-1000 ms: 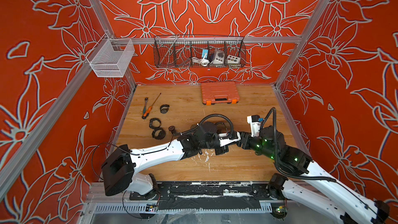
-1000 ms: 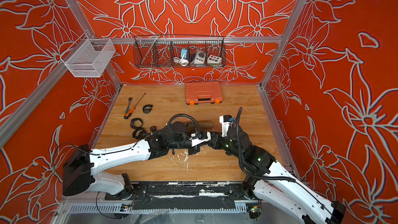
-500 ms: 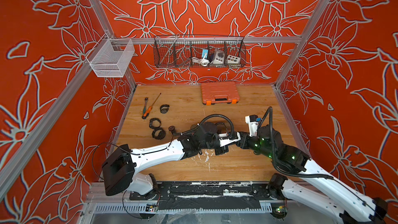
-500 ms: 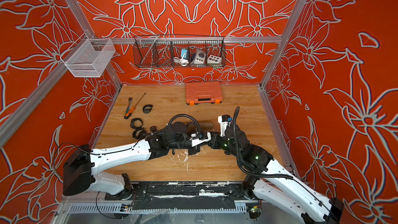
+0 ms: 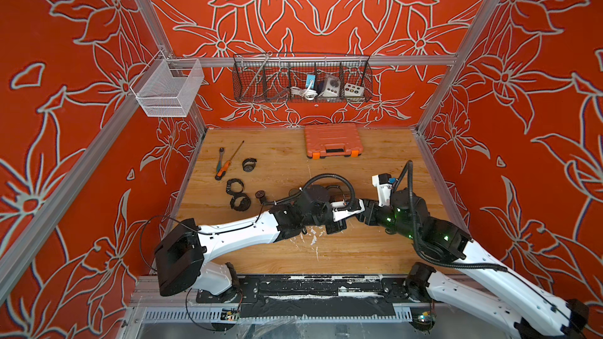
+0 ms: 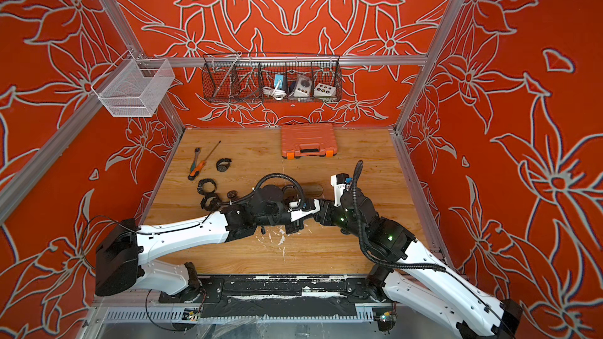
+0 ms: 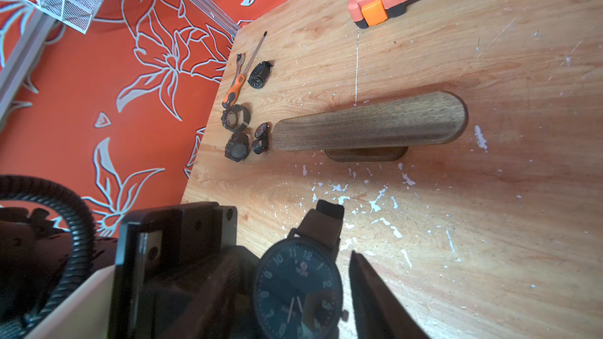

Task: Place watch on stand
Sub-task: Pick up the watch at the center of the board.

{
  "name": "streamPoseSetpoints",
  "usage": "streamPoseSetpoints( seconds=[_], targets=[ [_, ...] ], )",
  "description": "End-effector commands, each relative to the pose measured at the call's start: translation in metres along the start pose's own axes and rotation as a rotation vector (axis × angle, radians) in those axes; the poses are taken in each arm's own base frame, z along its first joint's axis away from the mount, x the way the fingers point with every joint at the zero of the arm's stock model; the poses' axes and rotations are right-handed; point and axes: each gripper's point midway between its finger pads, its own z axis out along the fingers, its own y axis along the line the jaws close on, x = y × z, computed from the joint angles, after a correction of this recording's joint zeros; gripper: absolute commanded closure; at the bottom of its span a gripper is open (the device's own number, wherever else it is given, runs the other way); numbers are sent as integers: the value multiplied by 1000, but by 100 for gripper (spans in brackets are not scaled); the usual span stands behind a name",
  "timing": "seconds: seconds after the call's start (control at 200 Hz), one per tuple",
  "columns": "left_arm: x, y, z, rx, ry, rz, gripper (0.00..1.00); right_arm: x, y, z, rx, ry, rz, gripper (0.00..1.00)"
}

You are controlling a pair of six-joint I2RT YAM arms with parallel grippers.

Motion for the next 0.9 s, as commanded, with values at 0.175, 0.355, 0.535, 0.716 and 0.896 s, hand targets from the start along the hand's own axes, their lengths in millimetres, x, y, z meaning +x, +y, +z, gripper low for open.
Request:
streamPoseSetpoints(
  seconds=[0.175, 0.355, 0.535, 0.716, 0.896],
  targets=[
    [-13, 4, -2, -33, -47, 45, 100, 2, 4, 0, -5, 22, 7, 49],
    [-13, 6, -1, -44, -46, 50, 100, 4, 4, 1, 5, 40, 5, 42],
    [-13, 10, -1, -76, -54, 51, 100, 6, 2, 2, 19, 51, 19, 41],
    [-18, 16, -2, -112, -85, 49, 100, 6, 6, 4, 0, 57, 45, 43],
    [-17, 18, 0, -123, -82, 50, 100, 5, 8, 5, -6, 54, 56, 48]
  ],
)
